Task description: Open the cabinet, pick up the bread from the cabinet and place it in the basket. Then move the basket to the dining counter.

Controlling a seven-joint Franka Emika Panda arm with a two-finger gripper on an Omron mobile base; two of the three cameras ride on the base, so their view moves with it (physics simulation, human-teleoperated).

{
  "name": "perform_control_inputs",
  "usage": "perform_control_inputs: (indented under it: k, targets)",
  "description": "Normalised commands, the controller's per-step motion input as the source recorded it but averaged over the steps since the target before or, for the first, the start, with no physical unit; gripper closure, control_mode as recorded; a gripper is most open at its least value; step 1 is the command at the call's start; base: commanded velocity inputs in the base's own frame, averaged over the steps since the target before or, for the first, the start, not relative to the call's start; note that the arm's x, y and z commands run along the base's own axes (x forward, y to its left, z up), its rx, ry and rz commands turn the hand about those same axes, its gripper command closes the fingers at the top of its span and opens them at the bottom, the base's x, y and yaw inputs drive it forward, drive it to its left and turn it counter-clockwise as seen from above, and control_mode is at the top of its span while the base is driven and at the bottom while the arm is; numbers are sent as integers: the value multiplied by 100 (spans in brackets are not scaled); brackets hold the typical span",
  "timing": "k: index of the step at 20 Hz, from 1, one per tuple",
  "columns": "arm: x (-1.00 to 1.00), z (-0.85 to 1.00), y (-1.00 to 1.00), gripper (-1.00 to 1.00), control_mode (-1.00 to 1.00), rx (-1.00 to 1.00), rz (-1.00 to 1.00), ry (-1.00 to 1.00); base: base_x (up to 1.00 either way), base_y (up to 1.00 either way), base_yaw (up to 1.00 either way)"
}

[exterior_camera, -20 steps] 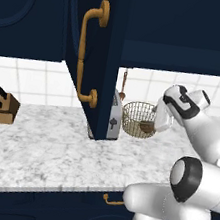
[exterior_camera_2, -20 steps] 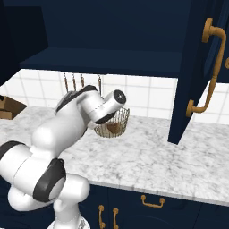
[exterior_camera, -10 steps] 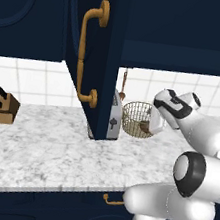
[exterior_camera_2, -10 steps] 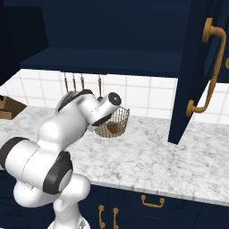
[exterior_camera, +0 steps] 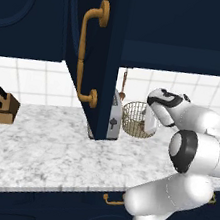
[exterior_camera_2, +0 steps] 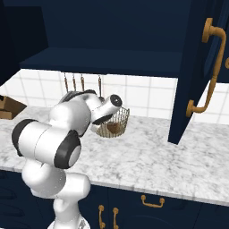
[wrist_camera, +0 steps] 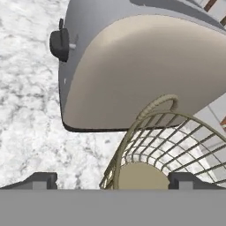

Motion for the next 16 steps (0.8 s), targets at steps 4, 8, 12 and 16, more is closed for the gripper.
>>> perform_control_inputs:
  k: [4,8,12,16]
  targets:
    - [48,-35,0,-100,-100,0,3,0,0,0,0]
    - [41,-31,0,-100,-100,-1,2,0,0,0,0]
    - [38,-29,0,-100,-100,-3,2,0,0,0,0]
    - [17,-26,0,-100,-100,-5,3,0,0,0,0]
